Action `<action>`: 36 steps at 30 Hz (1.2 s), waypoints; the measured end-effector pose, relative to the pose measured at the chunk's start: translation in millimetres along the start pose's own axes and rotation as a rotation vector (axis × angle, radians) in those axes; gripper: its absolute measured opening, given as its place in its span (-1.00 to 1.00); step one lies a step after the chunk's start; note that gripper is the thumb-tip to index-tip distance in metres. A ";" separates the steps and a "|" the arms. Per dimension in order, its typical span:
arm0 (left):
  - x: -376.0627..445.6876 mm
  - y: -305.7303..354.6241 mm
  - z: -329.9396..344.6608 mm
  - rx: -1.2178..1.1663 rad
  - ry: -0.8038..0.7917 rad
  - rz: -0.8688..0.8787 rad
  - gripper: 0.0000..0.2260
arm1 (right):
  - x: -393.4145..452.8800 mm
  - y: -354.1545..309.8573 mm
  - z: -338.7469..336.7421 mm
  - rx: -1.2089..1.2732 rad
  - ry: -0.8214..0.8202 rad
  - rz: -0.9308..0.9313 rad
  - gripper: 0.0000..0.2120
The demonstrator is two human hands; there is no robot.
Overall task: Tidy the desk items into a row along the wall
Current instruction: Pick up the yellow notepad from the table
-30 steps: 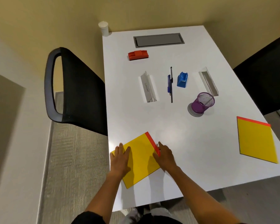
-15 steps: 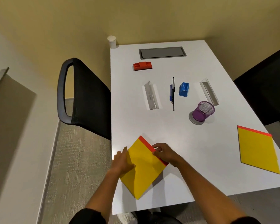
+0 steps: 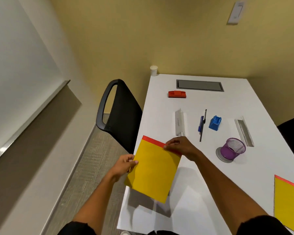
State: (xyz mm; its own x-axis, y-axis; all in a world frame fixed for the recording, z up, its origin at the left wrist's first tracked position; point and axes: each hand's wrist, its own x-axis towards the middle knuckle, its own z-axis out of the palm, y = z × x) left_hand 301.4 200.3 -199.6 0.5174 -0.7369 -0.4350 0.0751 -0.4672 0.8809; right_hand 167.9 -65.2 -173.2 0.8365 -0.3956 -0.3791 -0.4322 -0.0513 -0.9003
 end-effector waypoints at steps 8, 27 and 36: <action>-28.9 42.5 -28.8 -0.203 0.225 0.104 -0.86 | 9.4 -46.3 16.9 0.508 -0.090 0.019 -0.40; -87.3 20.4 -213.7 -0.548 0.453 0.262 -0.85 | 47.2 -141.5 207.2 0.328 -0.091 -0.121 -0.86; -131.8 -7.8 -326.4 -0.278 0.315 0.200 -0.43 | 67.4 -182.1 323.6 0.294 0.047 -0.138 -0.81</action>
State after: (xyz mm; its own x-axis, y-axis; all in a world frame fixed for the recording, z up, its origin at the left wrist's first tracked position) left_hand 510.9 460.6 -88.3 0.7758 -0.5946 -0.2110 0.1507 -0.1501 0.9771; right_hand 412.0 214.2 -104.0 0.8613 -0.4452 -0.2447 -0.1940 0.1570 -0.9684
